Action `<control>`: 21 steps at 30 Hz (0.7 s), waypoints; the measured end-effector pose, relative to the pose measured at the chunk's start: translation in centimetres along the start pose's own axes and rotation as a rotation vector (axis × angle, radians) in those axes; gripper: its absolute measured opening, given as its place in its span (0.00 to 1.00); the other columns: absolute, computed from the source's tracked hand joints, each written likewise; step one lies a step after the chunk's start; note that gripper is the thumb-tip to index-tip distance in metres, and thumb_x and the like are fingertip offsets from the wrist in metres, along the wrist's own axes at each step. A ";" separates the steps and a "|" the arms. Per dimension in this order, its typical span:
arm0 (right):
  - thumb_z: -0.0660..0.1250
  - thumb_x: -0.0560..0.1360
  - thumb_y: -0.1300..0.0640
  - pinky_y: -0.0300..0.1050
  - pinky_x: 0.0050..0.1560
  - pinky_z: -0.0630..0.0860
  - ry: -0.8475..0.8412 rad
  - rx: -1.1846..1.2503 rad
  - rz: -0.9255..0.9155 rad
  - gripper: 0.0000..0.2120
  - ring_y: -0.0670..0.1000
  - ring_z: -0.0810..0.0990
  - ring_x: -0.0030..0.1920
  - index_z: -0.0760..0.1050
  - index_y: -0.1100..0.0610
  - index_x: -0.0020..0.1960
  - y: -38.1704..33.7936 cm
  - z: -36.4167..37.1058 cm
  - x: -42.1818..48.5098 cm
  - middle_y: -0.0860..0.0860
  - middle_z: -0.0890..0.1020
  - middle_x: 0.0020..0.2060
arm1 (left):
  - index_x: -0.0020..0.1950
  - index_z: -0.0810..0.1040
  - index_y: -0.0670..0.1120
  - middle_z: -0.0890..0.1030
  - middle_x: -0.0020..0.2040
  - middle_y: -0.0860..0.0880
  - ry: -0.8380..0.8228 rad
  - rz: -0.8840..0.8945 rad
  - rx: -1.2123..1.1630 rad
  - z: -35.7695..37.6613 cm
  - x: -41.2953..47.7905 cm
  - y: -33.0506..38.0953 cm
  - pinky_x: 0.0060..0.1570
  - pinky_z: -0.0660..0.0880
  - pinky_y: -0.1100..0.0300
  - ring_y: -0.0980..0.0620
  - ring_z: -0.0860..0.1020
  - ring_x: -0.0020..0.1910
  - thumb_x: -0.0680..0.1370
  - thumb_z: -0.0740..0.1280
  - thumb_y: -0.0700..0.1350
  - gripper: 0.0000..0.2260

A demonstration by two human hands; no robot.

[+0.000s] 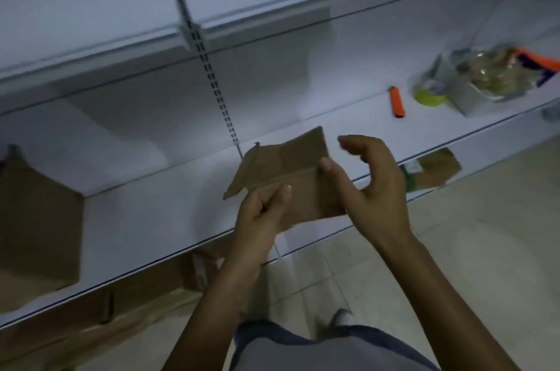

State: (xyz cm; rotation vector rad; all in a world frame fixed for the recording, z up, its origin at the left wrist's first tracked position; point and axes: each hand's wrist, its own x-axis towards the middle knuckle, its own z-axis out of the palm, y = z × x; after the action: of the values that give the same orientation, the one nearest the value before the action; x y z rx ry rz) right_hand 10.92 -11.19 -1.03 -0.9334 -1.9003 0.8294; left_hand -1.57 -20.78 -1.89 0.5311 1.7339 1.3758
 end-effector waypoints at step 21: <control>0.69 0.72 0.45 0.46 0.46 0.81 0.032 0.303 0.450 0.17 0.50 0.83 0.49 0.78 0.52 0.58 12.2 -10.9 3.0 0.46 0.82 0.49 | 0.56 0.78 0.40 0.84 0.49 0.43 -0.311 -0.466 -0.641 14.3 5.5 2.7 0.35 0.80 0.63 0.50 0.84 0.44 0.67 0.67 0.36 0.18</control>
State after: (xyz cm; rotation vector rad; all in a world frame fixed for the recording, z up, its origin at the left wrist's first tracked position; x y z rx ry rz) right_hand 22.90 -0.48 -5.12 -1.1894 -1.4967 1.3151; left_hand 6.52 -7.47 -1.94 -0.0244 0.9979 1.3221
